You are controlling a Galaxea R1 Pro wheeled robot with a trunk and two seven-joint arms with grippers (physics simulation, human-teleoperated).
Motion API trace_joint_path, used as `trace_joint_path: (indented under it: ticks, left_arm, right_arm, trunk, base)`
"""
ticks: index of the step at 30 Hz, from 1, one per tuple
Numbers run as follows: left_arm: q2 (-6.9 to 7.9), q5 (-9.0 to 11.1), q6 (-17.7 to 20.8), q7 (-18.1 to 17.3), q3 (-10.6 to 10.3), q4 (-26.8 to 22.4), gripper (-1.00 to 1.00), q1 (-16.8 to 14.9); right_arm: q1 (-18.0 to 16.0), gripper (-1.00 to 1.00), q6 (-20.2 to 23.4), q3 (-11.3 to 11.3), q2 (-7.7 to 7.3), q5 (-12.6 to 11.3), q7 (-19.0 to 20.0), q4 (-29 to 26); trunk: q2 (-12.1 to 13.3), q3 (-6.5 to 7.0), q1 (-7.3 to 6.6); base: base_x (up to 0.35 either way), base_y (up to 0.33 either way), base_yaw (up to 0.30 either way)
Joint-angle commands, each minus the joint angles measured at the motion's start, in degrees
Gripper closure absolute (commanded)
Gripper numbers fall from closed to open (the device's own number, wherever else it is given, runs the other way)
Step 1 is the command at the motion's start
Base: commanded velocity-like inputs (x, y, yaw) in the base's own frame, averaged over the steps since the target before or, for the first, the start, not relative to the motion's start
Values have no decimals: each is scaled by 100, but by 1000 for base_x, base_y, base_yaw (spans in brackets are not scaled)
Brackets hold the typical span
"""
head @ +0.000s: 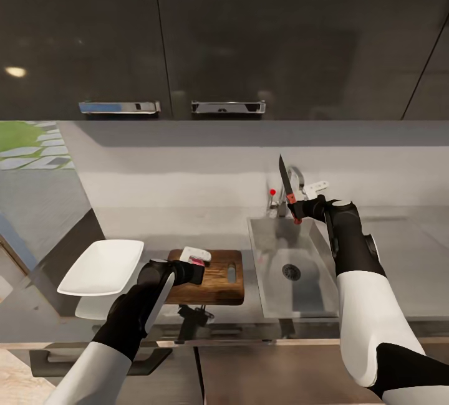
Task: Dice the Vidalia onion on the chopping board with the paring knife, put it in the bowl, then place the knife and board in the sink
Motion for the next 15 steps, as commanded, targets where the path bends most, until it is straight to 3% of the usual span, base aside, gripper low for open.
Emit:
trace_joint_path:
  ticks: [1, 15]
  left_arm:
    - [0, 9, 29, -14, 2, -5, 100, -5]
    - [0, 9, 29, -14, 2, -5, 100, -5]
  right_arm:
    - [-8, 100, 5, -20, 7, 57, 57, -8]
    - [-8, 100, 5, -20, 7, 58, 57, -8]
  trunk:
    - [-14, -18, 4]
    - [-14, -63, 4]
  base:
    - [0, 0, 0]
    - [0, 0, 0]
